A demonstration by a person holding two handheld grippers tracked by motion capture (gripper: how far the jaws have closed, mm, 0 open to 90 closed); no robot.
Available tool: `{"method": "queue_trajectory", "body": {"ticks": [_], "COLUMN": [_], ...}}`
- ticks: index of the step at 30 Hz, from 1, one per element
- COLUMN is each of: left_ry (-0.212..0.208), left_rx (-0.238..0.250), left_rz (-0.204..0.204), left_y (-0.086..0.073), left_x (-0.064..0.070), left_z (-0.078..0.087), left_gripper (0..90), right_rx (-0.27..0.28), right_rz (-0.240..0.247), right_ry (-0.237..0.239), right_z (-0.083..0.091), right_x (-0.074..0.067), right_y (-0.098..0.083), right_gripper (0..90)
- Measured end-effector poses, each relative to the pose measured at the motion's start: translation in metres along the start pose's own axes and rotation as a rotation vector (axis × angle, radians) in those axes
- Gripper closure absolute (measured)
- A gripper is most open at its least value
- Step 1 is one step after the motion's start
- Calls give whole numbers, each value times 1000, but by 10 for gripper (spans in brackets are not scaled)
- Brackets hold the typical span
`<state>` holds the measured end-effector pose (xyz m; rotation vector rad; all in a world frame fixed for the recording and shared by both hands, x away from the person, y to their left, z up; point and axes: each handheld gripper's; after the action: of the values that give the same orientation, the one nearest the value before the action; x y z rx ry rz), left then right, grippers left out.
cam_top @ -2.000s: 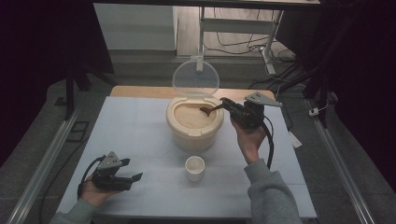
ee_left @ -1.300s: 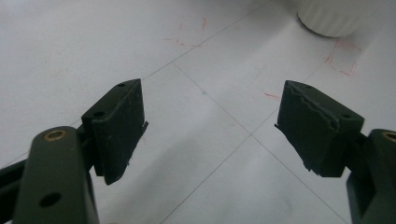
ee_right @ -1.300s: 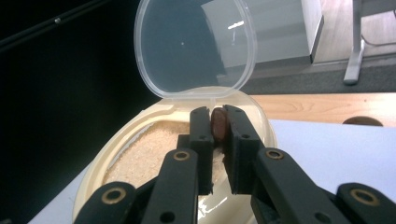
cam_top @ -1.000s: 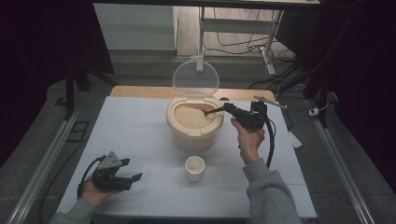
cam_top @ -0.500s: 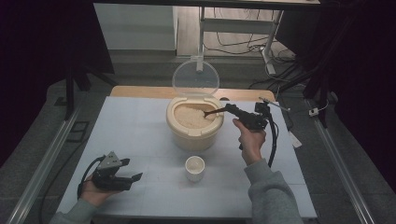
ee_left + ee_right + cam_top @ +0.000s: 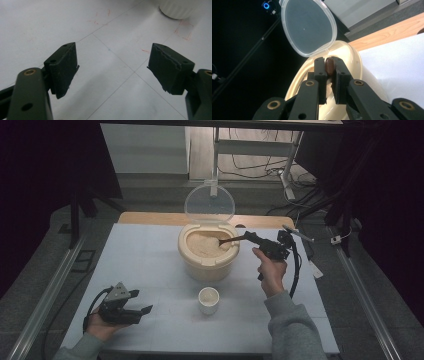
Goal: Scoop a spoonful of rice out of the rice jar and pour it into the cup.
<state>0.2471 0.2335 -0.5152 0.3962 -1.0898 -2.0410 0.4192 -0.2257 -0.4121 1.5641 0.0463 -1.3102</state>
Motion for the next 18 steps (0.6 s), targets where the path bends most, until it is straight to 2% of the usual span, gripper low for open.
{"method": "queue_trajectory", "body": {"ticks": [9, 18], "left_ry": [0, 1], "left_rx": [0, -1], "left_rz": [-2, -4], "left_y": [0, 0], "left_x": [0, 1], "left_z": [0, 0], "left_gripper": [230, 231], "right_rx": [-1, 17], "right_rz": [-113, -145], "right_ry": [11, 24], "right_z": [2, 6], "right_x": [6, 8], "right_y": [3, 5], "right_gripper": [827, 827]}}
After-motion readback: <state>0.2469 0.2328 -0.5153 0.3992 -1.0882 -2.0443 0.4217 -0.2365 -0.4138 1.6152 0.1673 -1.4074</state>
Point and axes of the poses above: each handheld gripper's, and its own axes: z roughly backward along the jaws, y roughly out of its top, x roughly to its right, and after that the axes turned 5 degrees about x, right-handed
